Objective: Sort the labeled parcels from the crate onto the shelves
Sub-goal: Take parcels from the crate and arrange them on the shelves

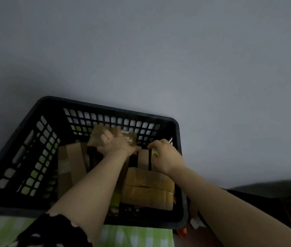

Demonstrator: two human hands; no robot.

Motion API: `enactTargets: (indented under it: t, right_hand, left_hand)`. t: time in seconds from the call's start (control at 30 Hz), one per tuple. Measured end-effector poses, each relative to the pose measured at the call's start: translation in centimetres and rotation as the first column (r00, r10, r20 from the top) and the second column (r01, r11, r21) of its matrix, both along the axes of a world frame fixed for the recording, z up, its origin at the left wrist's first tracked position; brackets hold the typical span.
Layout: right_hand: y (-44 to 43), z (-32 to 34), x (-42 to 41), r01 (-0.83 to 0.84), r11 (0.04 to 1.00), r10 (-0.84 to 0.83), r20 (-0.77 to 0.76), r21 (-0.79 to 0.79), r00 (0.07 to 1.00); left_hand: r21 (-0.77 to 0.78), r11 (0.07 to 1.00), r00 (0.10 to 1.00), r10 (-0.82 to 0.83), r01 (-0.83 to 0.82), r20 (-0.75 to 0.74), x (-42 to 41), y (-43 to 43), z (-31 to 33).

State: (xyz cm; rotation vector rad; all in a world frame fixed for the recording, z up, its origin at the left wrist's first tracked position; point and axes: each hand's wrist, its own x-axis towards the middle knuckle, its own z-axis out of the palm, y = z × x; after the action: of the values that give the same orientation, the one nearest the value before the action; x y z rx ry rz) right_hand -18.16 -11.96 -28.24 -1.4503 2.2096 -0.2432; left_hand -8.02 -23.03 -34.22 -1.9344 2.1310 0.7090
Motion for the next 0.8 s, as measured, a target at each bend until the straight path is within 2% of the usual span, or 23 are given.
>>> enactTargets:
  t: [0.1,0.23,0.37,0.47,0.53,0.67,0.73,0.8]
  right_hand:
    - [0.0,-0.5,-0.3,-0.02,1.0,0.019,0.042,0.005,0.999]
    - [0.3,-0.2,-1.7,-0.028,1.0,0.027,0.109,0.001,0.994]
    - [0.4,1.3,-3.4,0.045,0.999,-0.036,0.278,-0.026,0.96]
    - [0.3,2.8,-3.7,0.109,0.992,-0.067,0.467,-0.064,0.881]
    - [0.3,3.9,-3.2,0.133,0.989,-0.072,0.581,-0.063,0.811]
    - [0.9,6.5,-1.6,0.125,0.991,-0.048,0.731,-0.051,0.681]
    - [1.7,7.8,-0.7,0.115,0.993,-0.068,0.77,-0.007,0.634]
    - [2.8,8.8,0.2,0.122,0.986,-0.163,0.813,0.114,0.559]
  left_hand:
    - [-0.049,0.998,0.999,0.044,-0.044,-0.004,0.8,0.1,-0.1]
    - [-0.058,0.987,0.971,0.137,-0.151,-0.194,2.7,-0.7,2.9]
    - [-0.091,0.97,0.875,0.162,-0.227,-0.457,4.6,0.1,9.2]
    - [-0.111,0.931,0.78,0.222,-0.348,-0.586,6.5,2.5,13.6]
    - [-0.092,0.865,0.661,0.304,-0.493,-0.686,8.2,4.6,16.2]
    - [0.056,0.695,0.234,0.315,-0.717,-0.92,12.2,10.0,21.2]
    - [0.165,0.64,0.065,0.319,-0.75,-0.945,14.3,12.9,23.0]
    - [0.237,0.645,-0.034,0.31,-0.727,-0.95,16.6,15.9,24.3]
